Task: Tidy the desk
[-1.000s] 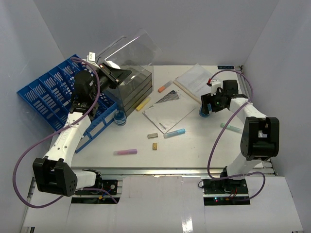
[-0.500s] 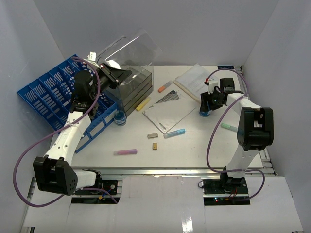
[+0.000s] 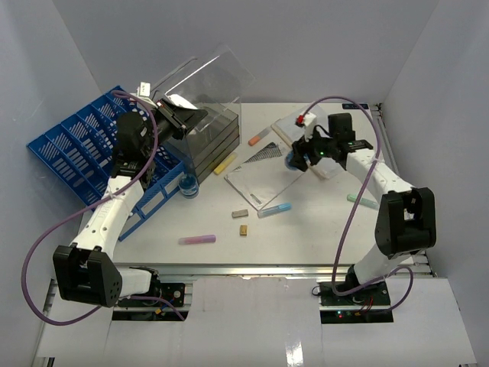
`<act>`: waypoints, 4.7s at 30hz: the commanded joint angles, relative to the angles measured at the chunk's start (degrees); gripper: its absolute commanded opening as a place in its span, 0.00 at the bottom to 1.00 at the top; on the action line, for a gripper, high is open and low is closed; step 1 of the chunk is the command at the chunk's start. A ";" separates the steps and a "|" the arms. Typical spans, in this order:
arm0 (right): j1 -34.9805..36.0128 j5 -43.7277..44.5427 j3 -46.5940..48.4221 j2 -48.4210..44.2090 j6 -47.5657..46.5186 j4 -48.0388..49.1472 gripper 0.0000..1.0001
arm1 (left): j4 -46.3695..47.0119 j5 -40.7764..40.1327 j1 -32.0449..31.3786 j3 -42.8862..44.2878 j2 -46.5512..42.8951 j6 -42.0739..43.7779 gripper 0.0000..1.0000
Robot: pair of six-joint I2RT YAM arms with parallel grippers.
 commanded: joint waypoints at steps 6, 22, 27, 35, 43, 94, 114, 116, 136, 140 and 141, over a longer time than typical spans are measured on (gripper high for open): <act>18.16 3.64 17.80 10.79 -0.52 25.89 0.08 | 5.52 -1.63 0.44 -1.48 -2.58 -8.53 0.00; 23.36 28.99 30.38 27.82 30.40 46.95 0.08 | 10.53 -1.95 0.71 0.47 0.53 -14.01 0.00; 23.90 29.16 30.34 29.95 35.97 47.96 0.11 | 10.82 -1.67 0.71 1.05 0.96 -15.12 0.00; 24.90 29.07 26.71 28.34 31.29 47.90 0.89 | 9.61 -1.31 0.71 3.32 1.85 -15.13 0.00; 21.27 0.90 24.80 22.37 23.88 36.43 0.90 | 10.07 -0.83 1.02 2.82 2.33 -15.13 0.00; 47.21 47.50 28.24 38.32 45.28 28.79 0.99 | 9.16 0.99 1.15 -0.56 0.00 -15.86 0.00; 47.28 38.70 11.05 27.17 34.10 41.32 0.29 | 8.94 0.53 1.15 -1.50 -0.91 -15.71 0.00; 47.25 35.98 8.25 22.70 33.01 41.55 0.26 | 9.17 0.45 1.15 -1.78 -1.06 -15.80 0.00; 20.37 -5.29 10.98 14.19 56.31 47.80 0.08 | 11.72 0.82 1.24 -0.39 0.11 -17.35 0.00; 20.39 -5.91 20.78 22.43 65.94 50.12 0.08 | 11.43 1.61 1.24 0.18 0.50 -17.70 0.00; 20.41 -5.77 22.77 23.71 68.02 51.04 0.08 | 11.45 1.69 1.24 0.18 0.46 -17.78 0.00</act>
